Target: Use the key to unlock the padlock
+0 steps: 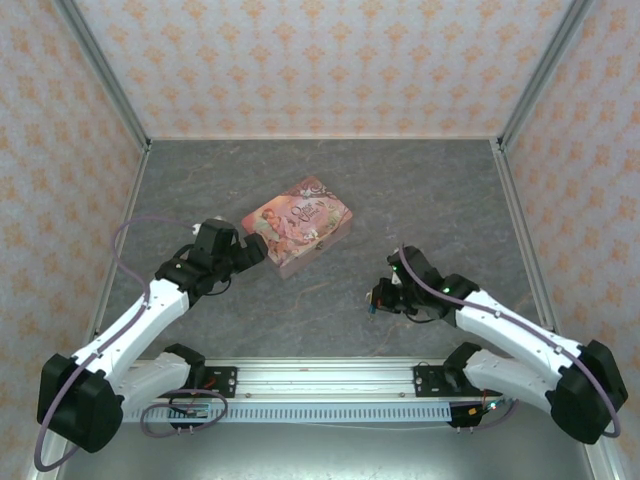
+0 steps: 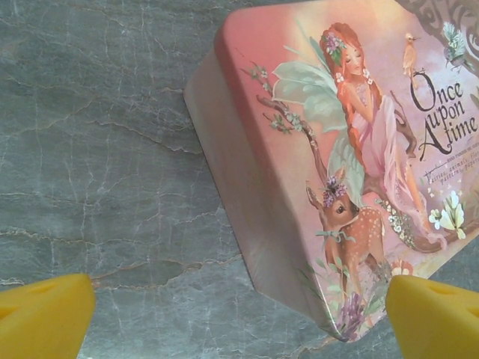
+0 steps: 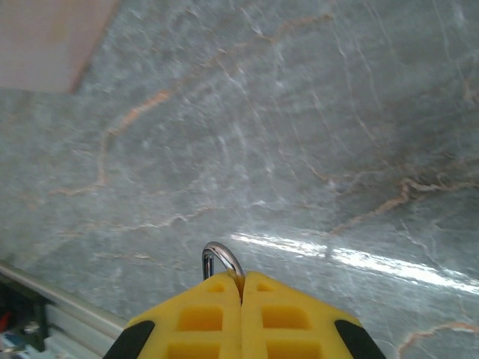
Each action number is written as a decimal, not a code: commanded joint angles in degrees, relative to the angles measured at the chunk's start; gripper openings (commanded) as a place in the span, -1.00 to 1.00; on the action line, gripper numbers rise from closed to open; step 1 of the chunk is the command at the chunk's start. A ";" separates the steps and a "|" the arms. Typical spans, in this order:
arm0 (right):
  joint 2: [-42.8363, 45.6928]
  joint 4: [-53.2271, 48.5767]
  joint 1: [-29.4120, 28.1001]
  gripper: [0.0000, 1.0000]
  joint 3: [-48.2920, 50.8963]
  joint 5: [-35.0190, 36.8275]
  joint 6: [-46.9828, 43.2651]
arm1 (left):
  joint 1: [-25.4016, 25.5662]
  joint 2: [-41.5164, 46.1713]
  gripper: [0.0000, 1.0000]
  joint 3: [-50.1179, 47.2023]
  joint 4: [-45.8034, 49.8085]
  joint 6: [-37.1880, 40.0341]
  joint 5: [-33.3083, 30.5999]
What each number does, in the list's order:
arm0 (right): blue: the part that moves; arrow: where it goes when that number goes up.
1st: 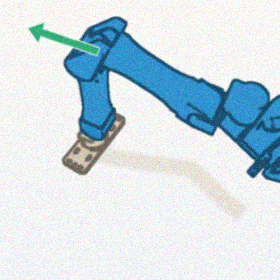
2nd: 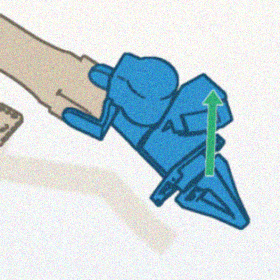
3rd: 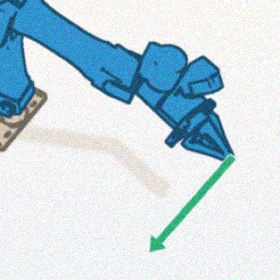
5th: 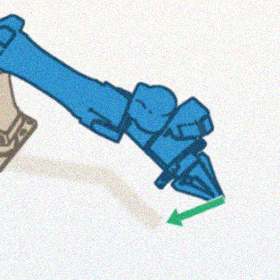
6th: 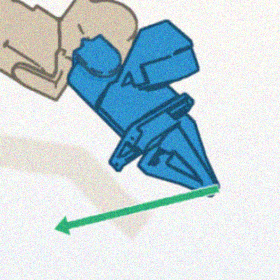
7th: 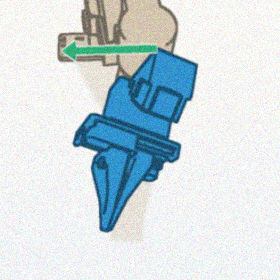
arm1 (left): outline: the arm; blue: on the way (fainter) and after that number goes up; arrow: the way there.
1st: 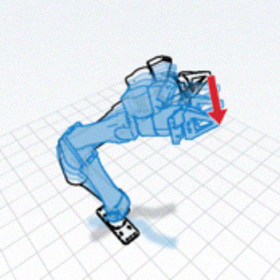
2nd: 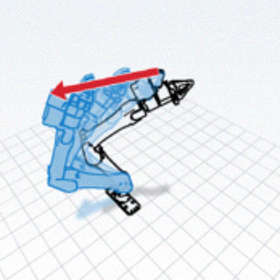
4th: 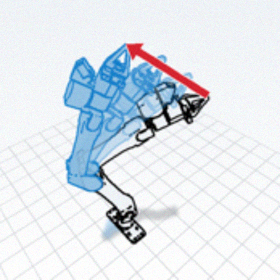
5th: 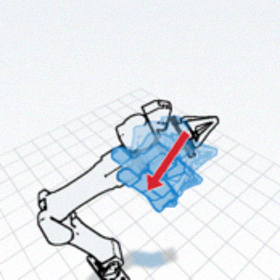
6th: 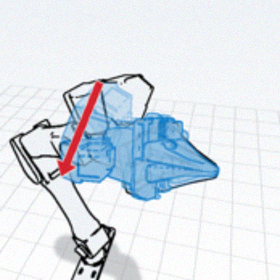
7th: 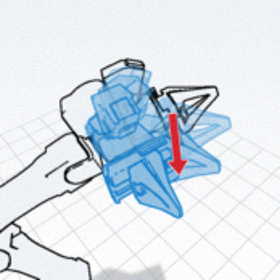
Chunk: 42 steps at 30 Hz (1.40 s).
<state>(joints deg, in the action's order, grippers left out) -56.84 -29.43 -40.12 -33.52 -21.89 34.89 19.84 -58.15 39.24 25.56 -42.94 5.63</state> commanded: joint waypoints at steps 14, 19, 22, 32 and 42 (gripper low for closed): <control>-19.95 -3.12 -5.32 -1.00 -9.02 11.10 -1.67 | -0.32 -1.09 1.00 -1.28 1.16 0.66 -0.16; -22.41 -0.57 -5.32 -0.99 -8.86 10.08 -2.67 | -0.35 -0.82 0.99 -1.37 1.25 0.37 -0.18; -23.31 0.83 -5.32 -0.79 -9.02 9.68 -3.36 | -0.33 -0.99 1.00 -1.36 1.27 0.31 -0.23; -18.45 -1.85 -3.77 -0.36 -12.56 15.56 -9.10 | -0.41 -1.54 1.00 0.88 2.01 2.26 -0.08; -1.09 5.13 8.64 0.22 -8.39 23.33 -17.98 | -0.41 3.14 0.99 8.64 4.42 15.66 -15.99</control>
<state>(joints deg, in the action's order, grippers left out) -62.76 -27.53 -33.65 -44.23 -3.92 21.26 19.84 -57.95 44.77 28.84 -34.17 -0.12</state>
